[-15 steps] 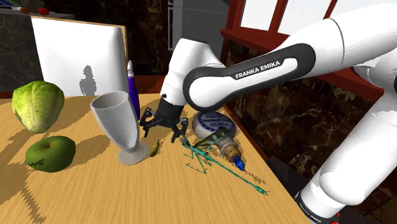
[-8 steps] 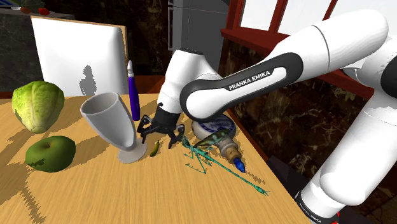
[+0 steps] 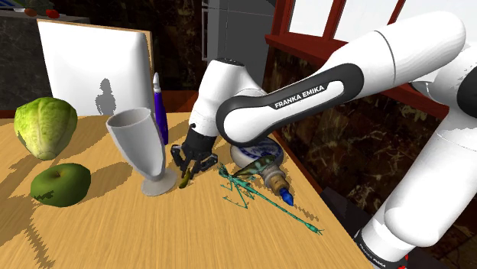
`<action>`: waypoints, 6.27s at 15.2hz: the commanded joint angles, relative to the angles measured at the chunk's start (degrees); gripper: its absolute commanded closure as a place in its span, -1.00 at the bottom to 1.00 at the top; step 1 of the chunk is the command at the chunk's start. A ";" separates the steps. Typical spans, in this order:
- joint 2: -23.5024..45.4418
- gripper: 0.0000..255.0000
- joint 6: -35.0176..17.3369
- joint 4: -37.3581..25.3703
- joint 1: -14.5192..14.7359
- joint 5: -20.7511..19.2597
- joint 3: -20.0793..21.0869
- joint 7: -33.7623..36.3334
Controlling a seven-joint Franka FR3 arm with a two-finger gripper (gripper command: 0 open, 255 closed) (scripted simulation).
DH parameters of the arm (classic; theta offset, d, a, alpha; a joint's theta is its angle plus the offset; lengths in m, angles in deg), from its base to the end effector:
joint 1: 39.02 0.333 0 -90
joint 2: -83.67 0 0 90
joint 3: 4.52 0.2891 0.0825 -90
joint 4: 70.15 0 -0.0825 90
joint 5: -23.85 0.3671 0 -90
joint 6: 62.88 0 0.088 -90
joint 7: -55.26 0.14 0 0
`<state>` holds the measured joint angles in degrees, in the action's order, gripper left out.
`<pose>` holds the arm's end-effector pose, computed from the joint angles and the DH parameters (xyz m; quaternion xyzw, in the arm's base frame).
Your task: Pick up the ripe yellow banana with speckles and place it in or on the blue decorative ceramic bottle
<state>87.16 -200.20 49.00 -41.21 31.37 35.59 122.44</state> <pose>0.4516 0.3537 0.3834 -0.9442 0.2928 -0.0259 0.1487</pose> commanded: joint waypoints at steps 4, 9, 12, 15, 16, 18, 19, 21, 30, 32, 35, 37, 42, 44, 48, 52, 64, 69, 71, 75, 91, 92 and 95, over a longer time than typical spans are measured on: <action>0.00 1.00 0.01 0.07 0.01 0.04 0.02 -0.04; -0.72 1.00 1.51 -0.85 -0.08 0.49 0.03 -0.17; -1.78 1.00 3.78 -2.26 -0.26 1.17 0.00 -0.42; -2.71 1.00 6.06 -3.78 -0.40 1.71 -0.09 -0.58; -2.99 1.00 6.82 -4.30 -0.45 1.87 -0.12 -0.61; -3.51 1.00 8.33 -5.40 -0.53 2.13 -0.20 -0.65; -3.75 1.00 9.09 -5.97 -0.56 2.24 -0.24 -0.65; -4.17 1.00 10.61 -7.14 -0.64 2.42 -0.32 -0.63; -5.32 1.00 17.42 -13.04 -0.90 2.66 -0.64 -0.15; -5.40 1.00 18.94 -14.50 -0.95 2.59 -0.69 0.04; -5.40 1.00 21.22 -16.80 -1.00 2.42 -0.74 0.38; -5.32 1.00 22.74 -18.40 -1.02 2.25 -0.76 0.64; -4.80 1.00 26.59 -22.71 -1.02 1.63 -0.72 1.42; -4.47 1.00 28.15 -24.56 -0.99 1.30 -0.67 1.79; -3.57 1.00 31.31 -28.50 -0.86 0.49 -0.52 2.62; -10.36 1.00 32.25 -23.08 -3.26 6.05 -3.73 -3.37; -28.81 1.00 38.30 -6.75 -6.26 15.00 -19.41 -23.06; -31.80 1.00 38.51 -2.63 -6.76 15.21 -22.62 -27.16; -32.18 1.00 37.11 -0.81 -6.67 15.44 -22.48 -27.57; -32.79 1.00 34.29 2.71 -6.48 15.94 -22.14 -28.38; -33.34 -1.00 29.89 7.79 -6.18 16.78 -21.55 -29.62; -33.34 -1.00 29.89 7.78 -6.18 16.78 -21.55 -29.62; -33.34 -1.00 29.89 7.78 -6.18 16.78 -21.55 -29.62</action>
<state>53.82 -170.31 56.78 -47.39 48.15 14.04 92.82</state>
